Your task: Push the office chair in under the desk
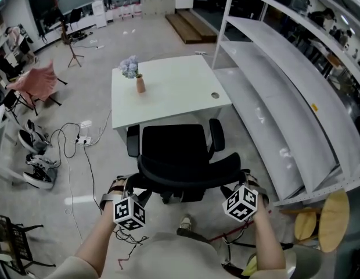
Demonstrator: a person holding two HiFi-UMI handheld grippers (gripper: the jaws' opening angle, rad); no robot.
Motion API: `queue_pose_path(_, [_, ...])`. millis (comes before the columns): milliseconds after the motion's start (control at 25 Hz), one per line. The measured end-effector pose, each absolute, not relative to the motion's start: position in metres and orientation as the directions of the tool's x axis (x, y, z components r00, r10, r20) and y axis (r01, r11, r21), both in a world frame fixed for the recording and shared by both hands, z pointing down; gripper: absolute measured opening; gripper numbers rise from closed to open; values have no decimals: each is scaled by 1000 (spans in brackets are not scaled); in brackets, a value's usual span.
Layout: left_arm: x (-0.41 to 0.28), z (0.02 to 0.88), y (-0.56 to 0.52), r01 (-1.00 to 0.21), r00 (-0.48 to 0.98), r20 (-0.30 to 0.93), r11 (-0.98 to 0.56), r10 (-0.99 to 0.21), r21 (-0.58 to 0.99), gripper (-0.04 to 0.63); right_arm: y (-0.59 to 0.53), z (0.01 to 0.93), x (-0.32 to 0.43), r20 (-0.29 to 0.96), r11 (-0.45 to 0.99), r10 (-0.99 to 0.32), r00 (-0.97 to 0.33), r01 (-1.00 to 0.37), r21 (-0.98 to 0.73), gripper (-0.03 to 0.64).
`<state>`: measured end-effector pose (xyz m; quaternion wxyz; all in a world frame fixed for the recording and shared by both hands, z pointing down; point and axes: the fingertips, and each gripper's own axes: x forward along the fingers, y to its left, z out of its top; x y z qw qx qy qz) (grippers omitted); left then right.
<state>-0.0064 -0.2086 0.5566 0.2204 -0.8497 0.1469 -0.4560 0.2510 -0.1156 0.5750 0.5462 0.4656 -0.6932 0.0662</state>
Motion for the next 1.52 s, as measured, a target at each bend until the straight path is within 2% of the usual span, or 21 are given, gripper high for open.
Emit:
queue_pose_path(520, [48,554,-236,-132,510,684,-834,-521,-536,268,-170,569,312,790,618,-611,-49,-652,438,262])
queue_pose_path(1520, [113,551,-400,-222,466,639,-780,-612,-585,288,-354,566,378,726,618,-679,-110,-619,485,278])
